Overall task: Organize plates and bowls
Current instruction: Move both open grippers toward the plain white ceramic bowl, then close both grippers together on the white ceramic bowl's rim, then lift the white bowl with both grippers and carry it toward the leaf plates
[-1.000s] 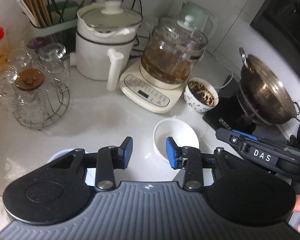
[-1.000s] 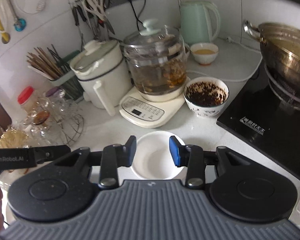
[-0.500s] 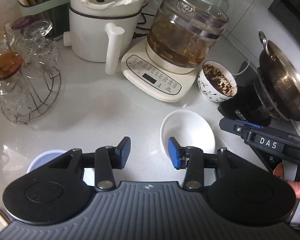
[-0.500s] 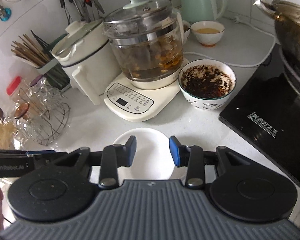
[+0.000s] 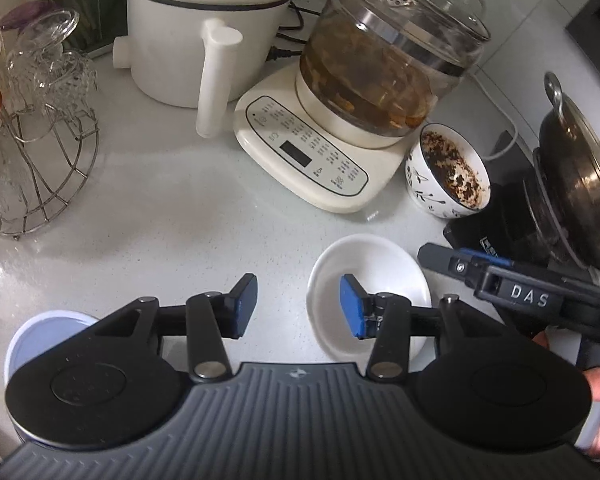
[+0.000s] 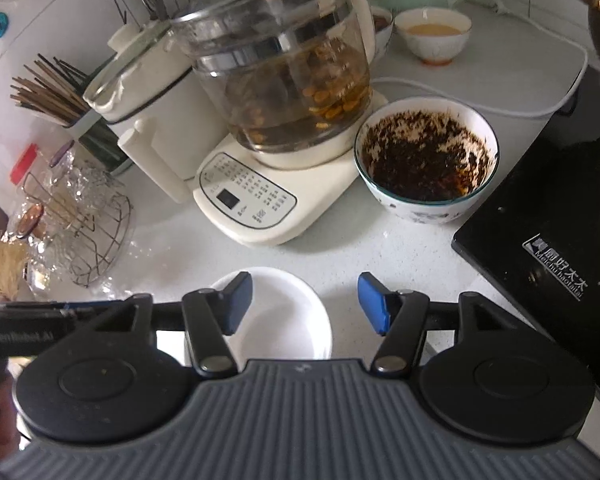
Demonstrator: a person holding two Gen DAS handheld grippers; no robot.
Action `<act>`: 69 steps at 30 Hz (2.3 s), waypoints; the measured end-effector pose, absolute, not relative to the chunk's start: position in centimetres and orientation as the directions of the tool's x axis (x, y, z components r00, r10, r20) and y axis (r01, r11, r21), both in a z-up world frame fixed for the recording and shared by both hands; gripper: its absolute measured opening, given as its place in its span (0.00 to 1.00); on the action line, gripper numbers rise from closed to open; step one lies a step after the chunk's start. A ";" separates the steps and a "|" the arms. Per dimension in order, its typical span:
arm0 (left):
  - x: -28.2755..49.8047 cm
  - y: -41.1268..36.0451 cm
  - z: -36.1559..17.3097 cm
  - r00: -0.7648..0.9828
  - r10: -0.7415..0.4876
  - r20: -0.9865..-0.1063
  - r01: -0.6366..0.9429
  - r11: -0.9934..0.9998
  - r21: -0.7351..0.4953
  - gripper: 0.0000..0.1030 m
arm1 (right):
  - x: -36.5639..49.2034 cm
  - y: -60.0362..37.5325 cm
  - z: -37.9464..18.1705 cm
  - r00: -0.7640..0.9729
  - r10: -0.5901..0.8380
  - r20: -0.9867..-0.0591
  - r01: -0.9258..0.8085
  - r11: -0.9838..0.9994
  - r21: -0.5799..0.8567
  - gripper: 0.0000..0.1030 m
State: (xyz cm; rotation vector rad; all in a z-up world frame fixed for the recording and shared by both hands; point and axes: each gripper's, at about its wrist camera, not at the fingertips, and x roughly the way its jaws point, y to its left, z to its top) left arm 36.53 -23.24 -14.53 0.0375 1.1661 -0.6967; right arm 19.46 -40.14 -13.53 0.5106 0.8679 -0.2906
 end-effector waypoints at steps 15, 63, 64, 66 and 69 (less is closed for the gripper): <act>37.5 -24.6 -17.7 0.077 -0.490 -0.868 0.479 0.782 -0.399 0.49 | 19.8 -42.5 -16.5 0.562 0.094 -0.822 0.516 0.736 0.437 0.59; 33.5 -21.1 -12.9 0.241 -0.510 -0.826 0.411 0.825 -0.389 0.07 | 18.1 -39.1 -12.4 0.599 0.149 -0.787 0.374 0.817 0.440 0.11; 33.4 -21.0 -12.6 0.250 -0.508 -0.824 0.414 0.825 -0.383 0.07 | 18.1 -38.9 -12.1 0.602 0.150 -0.784 0.370 0.818 0.440 0.11; 33.3 -20.4 -12.0 0.263 -0.509 -0.819 0.411 0.828 -0.382 0.07 | 18.2 -38.4 -11.7 0.607 0.151 -0.780 0.360 0.823 0.440 0.11; 33.2 -19.3 -11.4 0.272 -0.520 -0.810 0.396 0.827 -0.398 0.07 | 18.3 -37.5 -10.8 0.627 0.136 -0.767 0.332 0.844 0.421 0.11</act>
